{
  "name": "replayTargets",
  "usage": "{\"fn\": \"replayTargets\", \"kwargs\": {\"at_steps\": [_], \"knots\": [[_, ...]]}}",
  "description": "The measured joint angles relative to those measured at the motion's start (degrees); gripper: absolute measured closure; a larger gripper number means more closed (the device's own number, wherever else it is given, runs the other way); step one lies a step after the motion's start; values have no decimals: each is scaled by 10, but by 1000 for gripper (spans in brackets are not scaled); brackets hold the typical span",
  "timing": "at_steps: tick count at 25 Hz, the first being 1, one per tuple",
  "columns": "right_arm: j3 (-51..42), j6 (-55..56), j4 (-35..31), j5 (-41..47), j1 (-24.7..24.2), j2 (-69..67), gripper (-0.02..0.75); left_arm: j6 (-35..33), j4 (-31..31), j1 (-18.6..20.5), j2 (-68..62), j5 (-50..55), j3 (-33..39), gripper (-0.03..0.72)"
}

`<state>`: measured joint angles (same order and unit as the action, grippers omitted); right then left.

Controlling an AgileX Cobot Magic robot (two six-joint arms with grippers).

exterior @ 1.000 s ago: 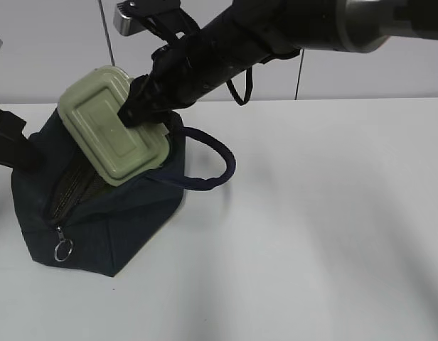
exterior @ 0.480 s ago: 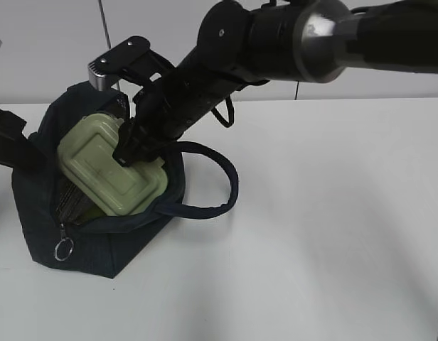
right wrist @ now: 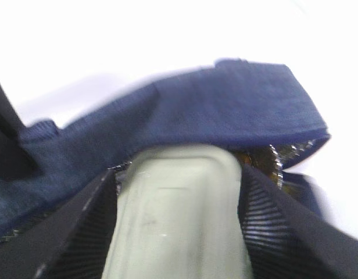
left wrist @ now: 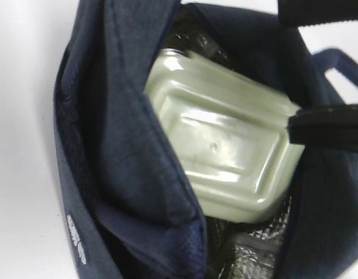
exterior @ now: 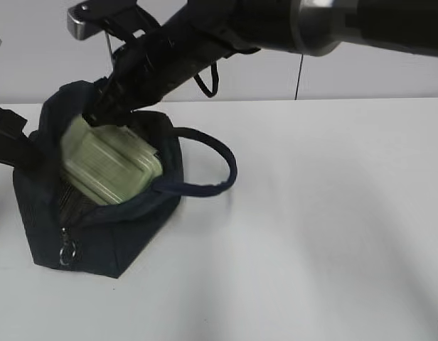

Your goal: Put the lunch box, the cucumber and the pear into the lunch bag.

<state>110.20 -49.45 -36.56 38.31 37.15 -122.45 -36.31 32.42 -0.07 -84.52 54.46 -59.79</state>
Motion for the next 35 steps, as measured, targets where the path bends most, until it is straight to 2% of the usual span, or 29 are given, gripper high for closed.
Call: {"fn": "replayTargets", "kwargs": {"at_steps": [3,5,8,10,13,20,21,22,24,26,28,35], "knots": [[25,44,14,24,1,6,221,0,1,-1,0,2,0,703],[35,143,73,41,1,15,219,0,1,-1,0,2,0,703],[41,315,209,102,-3,26,228,0,1,-1,0,2,0,703],[41,371,242,151,-5,27,248,0,1,-1,0,2,0,703],[41,397,229,182,-6,17,264,0,1,-1,0,2,0,703],[41,416,182,178,-6,-35,277,0,1,-1,0,2,0,703],[41,416,181,178,-6,-42,299,0,1,-1,0,2,0,703],[41,416,184,178,-6,-46,354,0,1,-1,0,2,0,703],[41,417,203,178,-6,-48,556,0,1,-1,0,2,0,703],[41,418,217,178,-6,-47,682,0,1,-2,0,2,0,703],[41,418,233,182,-6,-40,717,0,1,-11,0,-1,0,703],[20,419,255,195,-18,-4,729,15,6,-42,0,-13,-1,703]]}}
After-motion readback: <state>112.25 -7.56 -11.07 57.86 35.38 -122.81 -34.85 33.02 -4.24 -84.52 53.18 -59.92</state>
